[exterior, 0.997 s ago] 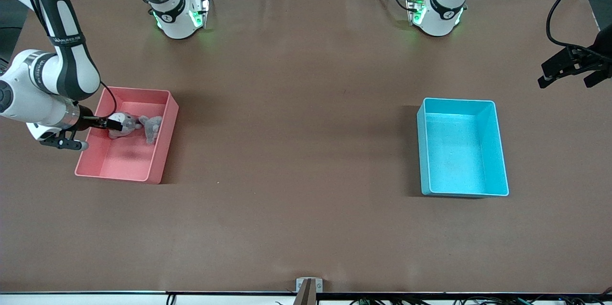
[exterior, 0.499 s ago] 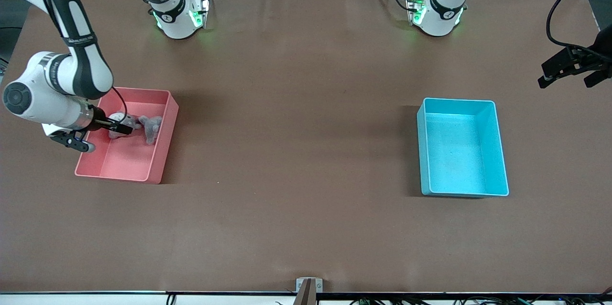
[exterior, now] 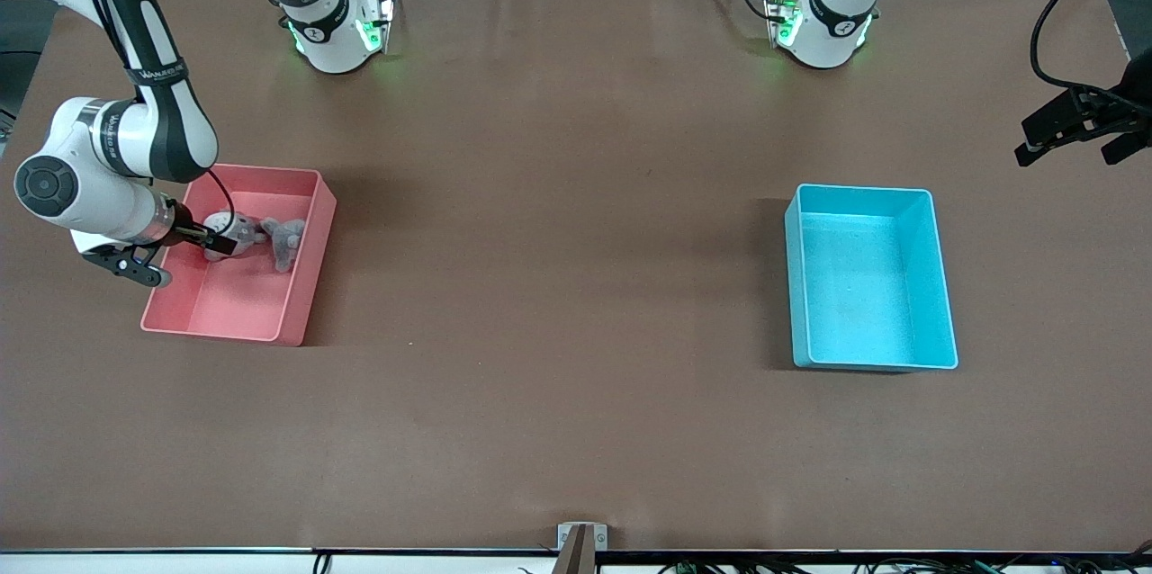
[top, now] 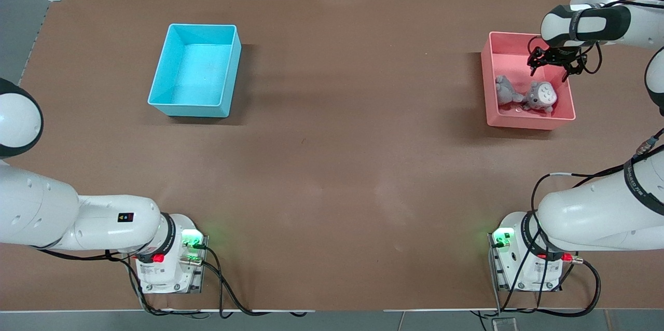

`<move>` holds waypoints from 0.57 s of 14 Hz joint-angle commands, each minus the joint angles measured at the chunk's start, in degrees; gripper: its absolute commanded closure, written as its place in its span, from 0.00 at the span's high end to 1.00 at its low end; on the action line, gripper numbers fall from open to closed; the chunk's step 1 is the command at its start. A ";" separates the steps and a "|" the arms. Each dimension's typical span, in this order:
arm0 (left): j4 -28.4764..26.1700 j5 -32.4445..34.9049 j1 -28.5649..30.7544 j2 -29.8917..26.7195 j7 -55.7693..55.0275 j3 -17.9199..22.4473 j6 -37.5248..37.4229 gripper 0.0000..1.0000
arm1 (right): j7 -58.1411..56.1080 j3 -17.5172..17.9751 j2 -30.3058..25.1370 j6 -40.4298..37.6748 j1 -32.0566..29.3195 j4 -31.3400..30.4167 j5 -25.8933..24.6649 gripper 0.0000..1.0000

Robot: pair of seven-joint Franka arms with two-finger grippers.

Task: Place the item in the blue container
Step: 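Grasp the white-bellied grey plush with the right gripper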

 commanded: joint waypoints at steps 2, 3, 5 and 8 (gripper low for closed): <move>0.86 0.68 0.19 0.31 0.67 0.00 0.01 1.00 | 1.49 0.60 1.29 2.45 -2.28 -0.92 -2.59 1.00; 0.86 0.68 0.19 0.31 0.67 0.00 0.01 1.00 | 1.92 0.69 1.90 2.53 -2.19 -0.92 -2.59 1.00; 0.86 0.68 0.19 0.31 0.67 0.00 0.01 1.00 | 4.38 0.69 2.79 2.62 -1.67 -1.01 -2.59 1.00; 0.86 0.77 0.19 0.31 0.67 0.00 0.01 1.00 | 5.53 0.78 4.28 2.53 -1.22 -0.92 -2.50 0.99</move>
